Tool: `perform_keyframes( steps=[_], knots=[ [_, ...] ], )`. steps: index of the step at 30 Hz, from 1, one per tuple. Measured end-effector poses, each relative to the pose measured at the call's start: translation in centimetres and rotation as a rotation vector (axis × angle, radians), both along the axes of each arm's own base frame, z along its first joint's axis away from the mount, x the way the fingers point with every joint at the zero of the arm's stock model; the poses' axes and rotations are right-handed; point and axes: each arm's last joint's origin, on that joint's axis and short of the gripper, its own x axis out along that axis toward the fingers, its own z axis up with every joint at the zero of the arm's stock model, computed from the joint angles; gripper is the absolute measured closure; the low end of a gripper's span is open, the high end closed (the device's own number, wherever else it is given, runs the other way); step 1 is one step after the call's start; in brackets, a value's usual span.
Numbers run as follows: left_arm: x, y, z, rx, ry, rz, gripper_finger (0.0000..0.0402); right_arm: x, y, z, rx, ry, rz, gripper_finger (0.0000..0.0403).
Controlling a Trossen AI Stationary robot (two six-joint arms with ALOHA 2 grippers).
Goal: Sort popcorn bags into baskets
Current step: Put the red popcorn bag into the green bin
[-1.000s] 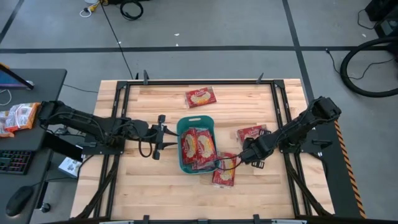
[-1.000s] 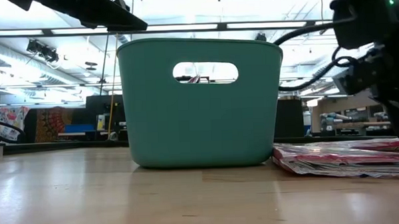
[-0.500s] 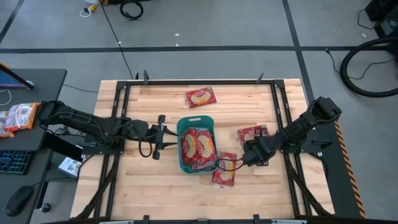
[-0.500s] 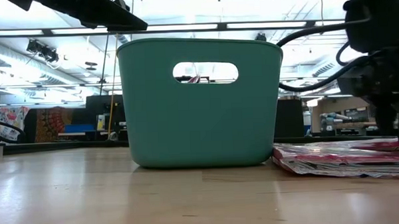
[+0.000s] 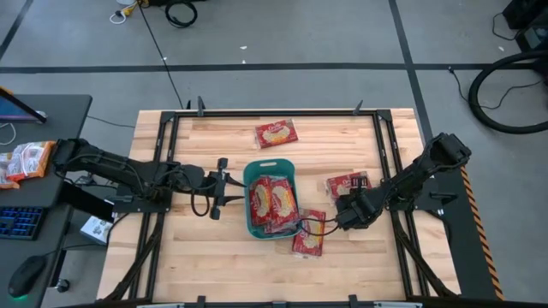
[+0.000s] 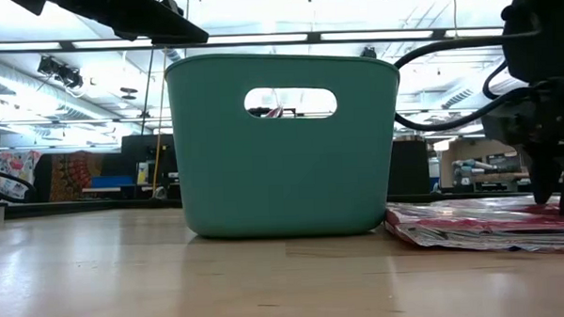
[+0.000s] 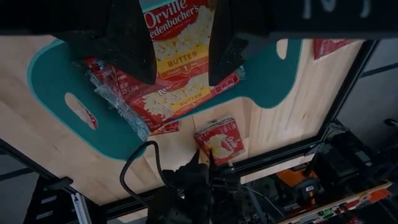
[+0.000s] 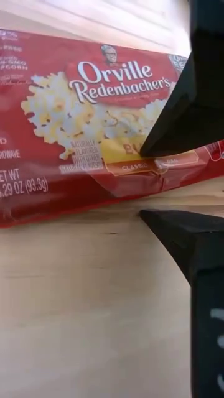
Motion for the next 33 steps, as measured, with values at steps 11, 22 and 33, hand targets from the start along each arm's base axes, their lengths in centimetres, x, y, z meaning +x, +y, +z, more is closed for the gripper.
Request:
perform_keyframes(
  steps=[11, 22, 33],
  knots=[
    [0.0, 0.0, 0.0, 0.0, 0.0, 0.0, 0.0251, 0.2, 0.1, -0.2, 0.017, -0.018, 0.005, 0.0372],
    [0.0, 0.0, 0.0, 0.0, 0.0, 0.0, 0.0251, 1.9, 1.4, 2.4, -0.066, -0.131, -0.006, 0.0397],
    [0.0, 0.0, 0.0, 0.0, 0.0, 0.0, 0.0251, 4.0, 2.4, 6.9, -0.139, -0.203, 0.03, 0.04]
  ],
)
